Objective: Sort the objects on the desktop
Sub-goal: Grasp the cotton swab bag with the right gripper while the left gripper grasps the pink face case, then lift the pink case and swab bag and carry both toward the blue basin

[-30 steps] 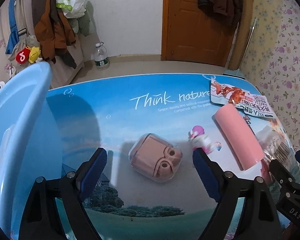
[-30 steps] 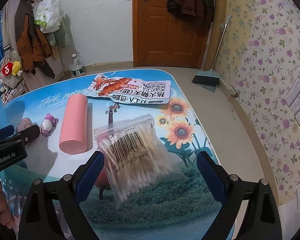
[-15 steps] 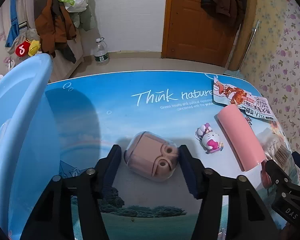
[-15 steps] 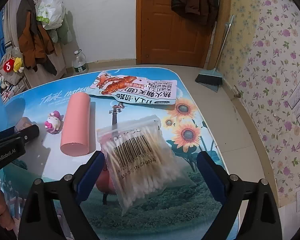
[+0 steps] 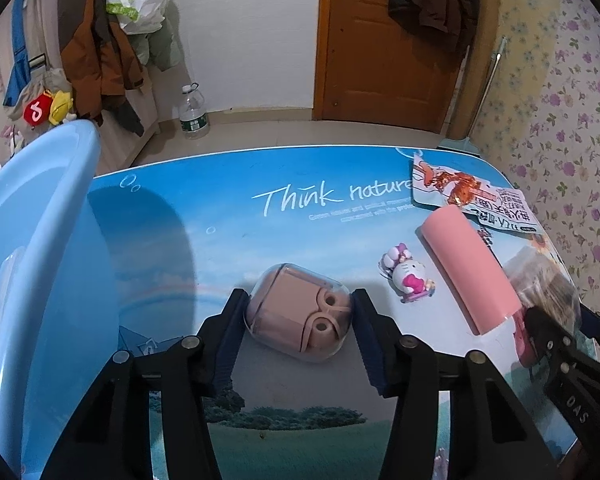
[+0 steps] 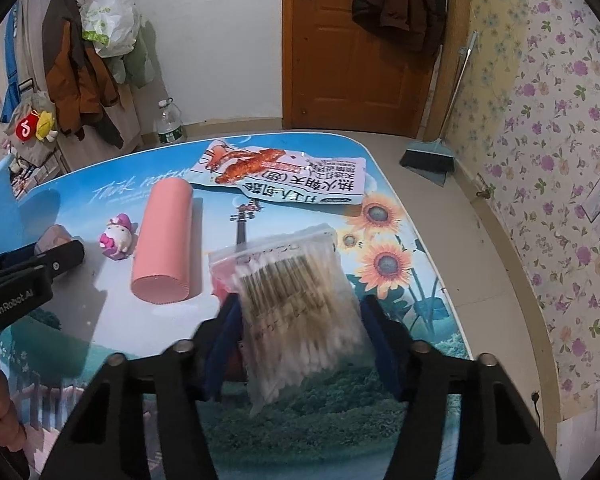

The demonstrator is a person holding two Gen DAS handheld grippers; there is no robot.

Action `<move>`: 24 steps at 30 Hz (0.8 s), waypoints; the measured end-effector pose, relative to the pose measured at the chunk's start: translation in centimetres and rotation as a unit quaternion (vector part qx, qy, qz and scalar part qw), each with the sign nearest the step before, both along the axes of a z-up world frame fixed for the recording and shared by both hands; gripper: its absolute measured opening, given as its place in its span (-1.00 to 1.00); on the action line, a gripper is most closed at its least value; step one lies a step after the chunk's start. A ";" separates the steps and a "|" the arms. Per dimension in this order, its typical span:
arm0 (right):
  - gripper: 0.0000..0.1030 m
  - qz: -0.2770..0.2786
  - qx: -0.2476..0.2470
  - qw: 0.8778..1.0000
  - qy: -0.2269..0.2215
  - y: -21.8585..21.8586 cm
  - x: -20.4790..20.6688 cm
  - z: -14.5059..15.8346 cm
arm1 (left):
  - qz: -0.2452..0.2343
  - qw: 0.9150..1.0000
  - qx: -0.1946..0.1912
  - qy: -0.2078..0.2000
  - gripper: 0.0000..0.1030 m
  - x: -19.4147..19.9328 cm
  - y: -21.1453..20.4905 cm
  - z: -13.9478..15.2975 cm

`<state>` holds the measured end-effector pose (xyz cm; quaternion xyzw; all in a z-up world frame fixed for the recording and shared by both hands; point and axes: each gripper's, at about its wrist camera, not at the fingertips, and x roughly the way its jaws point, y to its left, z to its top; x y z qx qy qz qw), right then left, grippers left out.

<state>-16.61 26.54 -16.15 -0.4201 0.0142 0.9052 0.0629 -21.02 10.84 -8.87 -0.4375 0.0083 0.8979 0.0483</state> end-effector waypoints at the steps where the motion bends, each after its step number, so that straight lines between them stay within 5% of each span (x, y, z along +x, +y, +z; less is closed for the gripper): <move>1: -0.11 0.001 0.002 1.000 0.001 -0.1 0.0 0.1 | -0.003 1.000 -0.001 0.001 -0.03 0.2 0.1 0.0; 11: -0.34 -0.006 0.000 1.000 0.014 0.2 0.6 1.2 | -0.020 1.000 -0.007 0.014 -0.03 1.3 0.8 0.5; 24: -0.36 -0.015 0.010 0.999 0.048 -0.3 3.1 4.8 | -0.040 0.998 0.007 0.051 -0.03 4.2 0.7 4.3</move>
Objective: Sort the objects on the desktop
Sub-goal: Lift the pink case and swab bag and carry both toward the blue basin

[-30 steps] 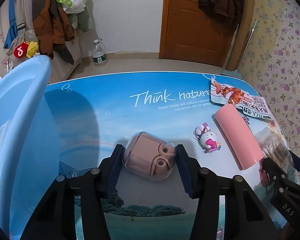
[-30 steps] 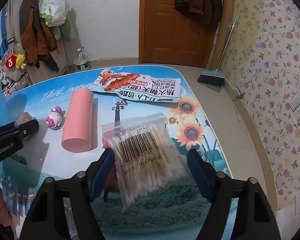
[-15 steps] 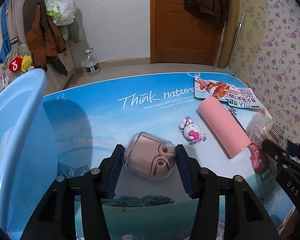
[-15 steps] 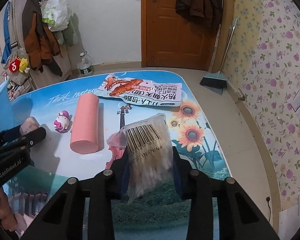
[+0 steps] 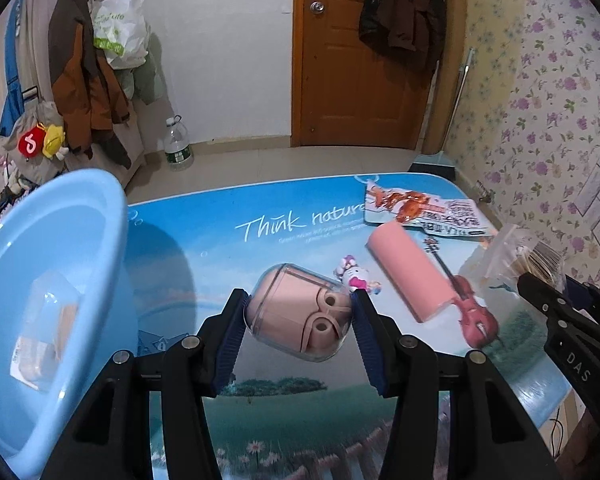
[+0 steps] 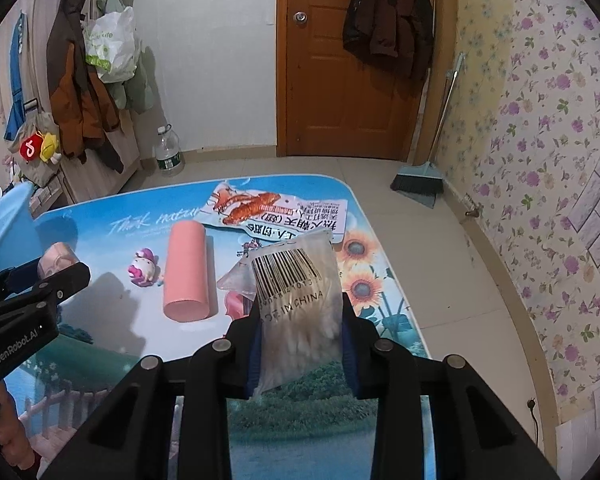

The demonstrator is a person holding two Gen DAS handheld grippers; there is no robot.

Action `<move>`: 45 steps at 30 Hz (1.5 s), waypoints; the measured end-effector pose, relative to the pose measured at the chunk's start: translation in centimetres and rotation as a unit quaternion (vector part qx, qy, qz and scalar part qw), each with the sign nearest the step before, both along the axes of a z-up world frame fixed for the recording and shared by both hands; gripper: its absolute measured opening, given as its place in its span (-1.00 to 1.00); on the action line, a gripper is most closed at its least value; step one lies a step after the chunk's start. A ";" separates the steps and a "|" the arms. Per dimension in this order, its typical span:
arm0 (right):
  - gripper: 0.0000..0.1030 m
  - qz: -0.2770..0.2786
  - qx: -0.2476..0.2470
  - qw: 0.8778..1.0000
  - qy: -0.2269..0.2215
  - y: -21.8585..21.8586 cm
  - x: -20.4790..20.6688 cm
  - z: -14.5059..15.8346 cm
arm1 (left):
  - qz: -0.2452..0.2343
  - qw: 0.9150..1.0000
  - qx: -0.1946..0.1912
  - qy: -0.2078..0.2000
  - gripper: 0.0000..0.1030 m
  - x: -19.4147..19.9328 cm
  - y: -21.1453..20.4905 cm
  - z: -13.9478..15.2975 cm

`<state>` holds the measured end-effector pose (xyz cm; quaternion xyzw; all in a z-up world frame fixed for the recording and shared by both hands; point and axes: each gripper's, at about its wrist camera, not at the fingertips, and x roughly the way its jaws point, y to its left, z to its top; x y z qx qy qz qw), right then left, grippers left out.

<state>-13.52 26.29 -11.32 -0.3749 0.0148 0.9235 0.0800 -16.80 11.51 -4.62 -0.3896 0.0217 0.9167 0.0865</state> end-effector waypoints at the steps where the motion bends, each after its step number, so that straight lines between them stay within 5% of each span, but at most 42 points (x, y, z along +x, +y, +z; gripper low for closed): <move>1: -0.36 -0.002 0.003 1.000 0.003 -0.1 0.4 0.5 | -0.001 1.000 0.001 0.003 -0.03 0.2 -0.1 0.4; 11: -0.36 -0.020 -0.001 0.998 0.066 -1.3 5.2 7.1 | -0.007 0.997 0.007 0.076 -0.03 5.3 -2.1 7.4; 21: -0.36 0.019 -0.021 0.991 0.130 -7.4 10.4 13.1 | 0.053 0.989 0.008 0.140 -0.03 11.4 -9.5 13.2; 33: -0.36 0.057 -0.019 0.988 0.139 -16.6 14.7 14.4 | 0.094 0.985 0.020 0.143 -0.03 15.8 -14.7 12.6; 45: -0.36 0.062 -0.024 0.990 0.127 -18.7 14.7 14.3 | 0.099 0.984 0.023 0.144 -0.03 16.4 -16.5 11.9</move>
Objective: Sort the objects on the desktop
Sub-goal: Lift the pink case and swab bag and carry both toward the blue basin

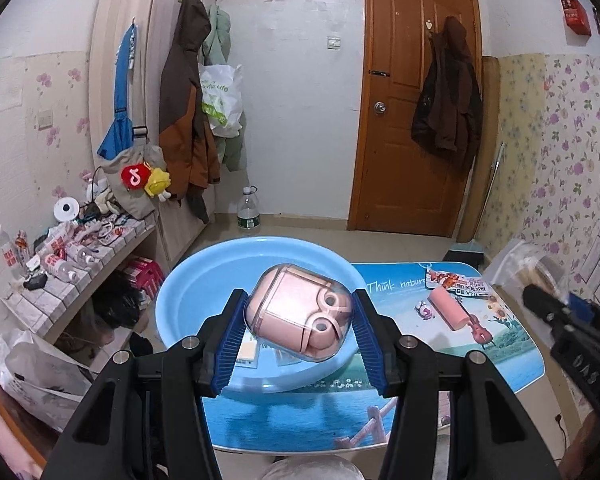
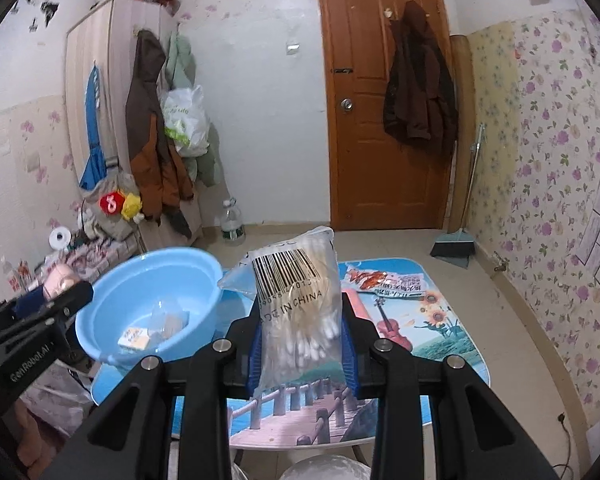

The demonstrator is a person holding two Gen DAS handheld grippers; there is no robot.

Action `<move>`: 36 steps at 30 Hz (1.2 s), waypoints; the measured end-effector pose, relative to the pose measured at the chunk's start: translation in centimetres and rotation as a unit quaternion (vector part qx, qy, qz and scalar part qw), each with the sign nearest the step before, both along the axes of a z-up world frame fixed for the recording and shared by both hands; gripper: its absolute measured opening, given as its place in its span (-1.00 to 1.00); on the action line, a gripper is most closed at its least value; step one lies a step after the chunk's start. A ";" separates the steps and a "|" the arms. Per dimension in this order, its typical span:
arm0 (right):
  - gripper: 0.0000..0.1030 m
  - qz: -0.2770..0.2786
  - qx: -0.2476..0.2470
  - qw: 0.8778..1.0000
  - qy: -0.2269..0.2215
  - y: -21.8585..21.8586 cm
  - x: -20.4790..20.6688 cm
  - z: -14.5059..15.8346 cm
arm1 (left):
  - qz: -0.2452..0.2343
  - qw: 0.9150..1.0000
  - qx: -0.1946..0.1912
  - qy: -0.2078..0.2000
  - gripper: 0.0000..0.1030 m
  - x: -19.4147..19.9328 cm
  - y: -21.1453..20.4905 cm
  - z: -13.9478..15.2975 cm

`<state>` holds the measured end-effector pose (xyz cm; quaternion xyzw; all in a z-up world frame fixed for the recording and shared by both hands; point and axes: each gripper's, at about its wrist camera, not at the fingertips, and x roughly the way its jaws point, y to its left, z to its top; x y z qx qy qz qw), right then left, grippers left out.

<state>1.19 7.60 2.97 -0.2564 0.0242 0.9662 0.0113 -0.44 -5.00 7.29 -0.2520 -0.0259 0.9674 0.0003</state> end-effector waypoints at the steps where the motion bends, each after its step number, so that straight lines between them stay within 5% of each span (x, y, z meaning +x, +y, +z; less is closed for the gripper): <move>1: -0.36 0.003 -0.001 1.000 -0.002 -0.3 -0.2 -0.2 | 0.001 1.000 0.001 -0.003 -0.03 -0.1 -0.1 -0.2; 36: -0.36 -0.001 -0.011 1.000 -0.028 2.0 -2.4 -3.3 | 0.015 0.999 -0.018 -0.025 -0.03 -1.8 0.0 -2.4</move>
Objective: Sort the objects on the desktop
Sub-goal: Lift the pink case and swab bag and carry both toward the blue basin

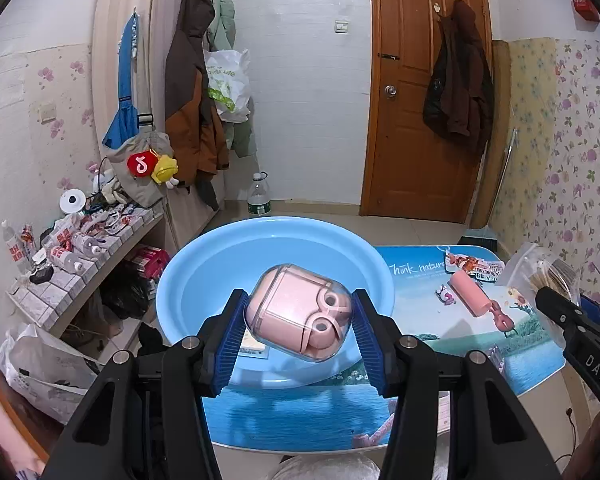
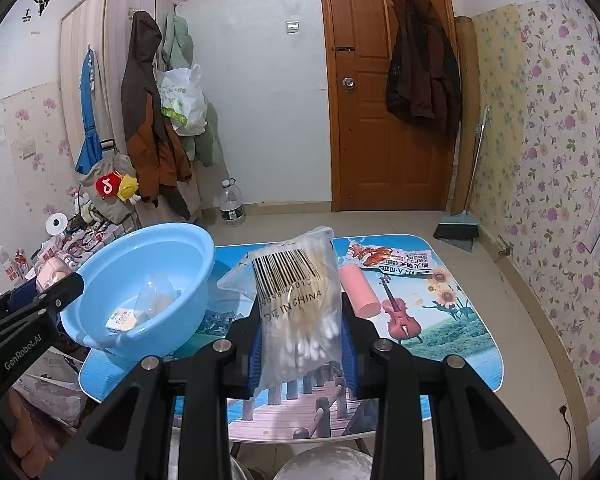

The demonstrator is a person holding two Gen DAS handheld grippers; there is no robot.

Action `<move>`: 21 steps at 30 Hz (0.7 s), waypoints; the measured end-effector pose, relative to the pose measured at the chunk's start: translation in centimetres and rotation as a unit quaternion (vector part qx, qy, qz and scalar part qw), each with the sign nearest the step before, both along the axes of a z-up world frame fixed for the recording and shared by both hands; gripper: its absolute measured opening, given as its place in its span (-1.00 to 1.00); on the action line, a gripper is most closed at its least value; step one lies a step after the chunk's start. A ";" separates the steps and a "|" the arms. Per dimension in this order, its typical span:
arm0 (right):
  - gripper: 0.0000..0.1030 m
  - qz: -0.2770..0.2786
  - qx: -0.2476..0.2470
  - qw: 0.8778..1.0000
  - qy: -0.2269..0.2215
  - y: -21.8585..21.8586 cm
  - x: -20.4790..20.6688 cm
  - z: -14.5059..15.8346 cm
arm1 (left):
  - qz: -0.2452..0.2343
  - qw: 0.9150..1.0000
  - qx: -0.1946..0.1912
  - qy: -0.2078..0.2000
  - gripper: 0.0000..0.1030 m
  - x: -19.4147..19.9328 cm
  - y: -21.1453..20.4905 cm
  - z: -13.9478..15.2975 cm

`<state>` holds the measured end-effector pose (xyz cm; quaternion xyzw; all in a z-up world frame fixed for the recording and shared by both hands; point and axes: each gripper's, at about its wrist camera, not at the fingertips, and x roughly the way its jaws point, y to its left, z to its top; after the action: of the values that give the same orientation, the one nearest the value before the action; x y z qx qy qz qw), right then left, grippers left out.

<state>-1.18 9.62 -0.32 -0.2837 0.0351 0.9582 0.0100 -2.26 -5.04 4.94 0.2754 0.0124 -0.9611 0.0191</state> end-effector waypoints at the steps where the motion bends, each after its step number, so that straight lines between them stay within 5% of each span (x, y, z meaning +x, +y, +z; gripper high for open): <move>1: -0.36 0.000 0.000 1.000 -0.001 -0.1 0.0 -0.1 | 0.000 1.000 0.000 -0.001 -0.03 0.0 0.0 0.0; 21: -0.36 -0.001 0.004 1.000 -0.009 -0.3 -0.5 -0.4 | 0.001 1.000 0.002 -0.010 -0.03 -0.5 -0.5 -0.8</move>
<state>-1.69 9.34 -0.75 -0.2926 0.0314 0.9556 0.0124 -2.72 -5.53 4.12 0.2845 0.0141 -0.9584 0.0195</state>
